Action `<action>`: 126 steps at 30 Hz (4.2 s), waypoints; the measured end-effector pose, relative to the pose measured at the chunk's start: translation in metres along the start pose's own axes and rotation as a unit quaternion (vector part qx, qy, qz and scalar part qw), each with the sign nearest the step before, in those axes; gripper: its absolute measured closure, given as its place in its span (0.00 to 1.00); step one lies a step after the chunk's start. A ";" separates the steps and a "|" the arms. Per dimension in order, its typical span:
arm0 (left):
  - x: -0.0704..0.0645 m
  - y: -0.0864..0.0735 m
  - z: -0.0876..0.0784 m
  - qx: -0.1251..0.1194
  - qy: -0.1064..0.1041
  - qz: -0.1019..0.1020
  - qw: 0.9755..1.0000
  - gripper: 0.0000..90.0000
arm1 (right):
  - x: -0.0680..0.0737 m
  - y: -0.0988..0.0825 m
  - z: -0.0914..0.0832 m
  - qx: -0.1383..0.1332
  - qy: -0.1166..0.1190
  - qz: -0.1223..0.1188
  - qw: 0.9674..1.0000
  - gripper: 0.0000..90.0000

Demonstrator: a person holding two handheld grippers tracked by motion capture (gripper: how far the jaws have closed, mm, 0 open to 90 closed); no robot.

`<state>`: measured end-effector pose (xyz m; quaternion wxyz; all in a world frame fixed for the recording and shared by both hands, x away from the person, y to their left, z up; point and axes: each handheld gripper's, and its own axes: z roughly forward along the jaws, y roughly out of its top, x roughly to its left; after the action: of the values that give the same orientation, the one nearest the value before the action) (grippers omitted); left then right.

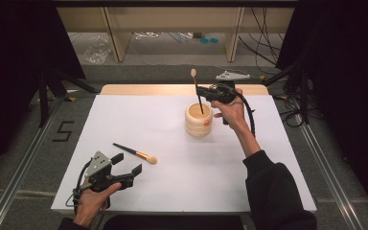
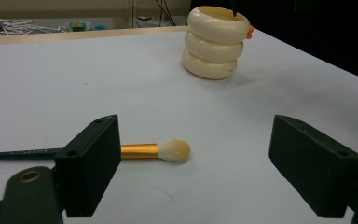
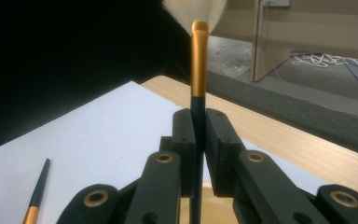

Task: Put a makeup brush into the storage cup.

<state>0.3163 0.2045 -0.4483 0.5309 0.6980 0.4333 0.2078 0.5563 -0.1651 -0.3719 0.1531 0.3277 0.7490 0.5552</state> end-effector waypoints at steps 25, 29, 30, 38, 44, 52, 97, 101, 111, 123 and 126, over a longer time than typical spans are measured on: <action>0.000 0.000 -0.001 -0.002 0.000 -0.001 1.000 0.19 | -0.004 -0.021 0.012 0.021 0.000 0.017 1.000 0.92; 0.000 0.000 -0.001 -0.001 0.002 -0.001 1.000 0.19 | -0.004 -0.023 0.014 0.026 0.002 0.012 1.000 0.92; 0.000 0.000 -0.001 0.000 0.002 -0.001 1.000 0.19 | -0.005 -0.024 0.015 0.023 0.003 0.012 1.000 0.92; 0.000 0.000 -0.001 -0.005 -0.002 -0.002 1.000 0.19 | -0.008 -0.029 0.015 0.027 0.000 0.012 1.000 0.92; 0.000 0.000 -0.002 -0.003 0.000 0.000 1.000 0.19 | -0.007 -0.030 0.015 0.030 0.001 0.016 0.999 0.92; 0.000 0.000 -0.002 -0.003 0.000 0.000 1.000 0.19 | -0.008 -0.032 0.016 0.036 0.005 0.021 0.999 0.86; 0.005 0.001 -0.004 -0.006 0.004 -0.012 1.000 0.18 | 0.042 -0.042 -0.048 0.047 -0.017 -0.013 0.999 0.33; 0.006 0.001 -0.003 -0.005 0.006 -0.015 1.000 0.18 | 0.049 -0.047 -0.055 0.044 -0.012 -0.011 0.999 0.32; 0.006 0.000 -0.002 -0.007 0.004 -0.018 1.000 0.18 | 0.057 -0.066 -0.071 0.061 -0.020 -0.021 0.998 0.28; 0.007 0.001 -0.003 -0.002 0.006 -0.011 1.000 0.18 | 0.062 -0.081 -0.088 0.055 -0.025 -0.009 0.998 0.24; 0.008 0.001 -0.003 -0.002 0.006 -0.010 1.000 0.18 | 0.065 -0.084 -0.092 0.058 -0.025 -0.002 0.998 0.24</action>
<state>0.3185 0.2126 -0.4472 0.5323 0.6909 0.4432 0.2074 0.4267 -0.2040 -0.4108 0.1536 0.3488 0.7764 0.5020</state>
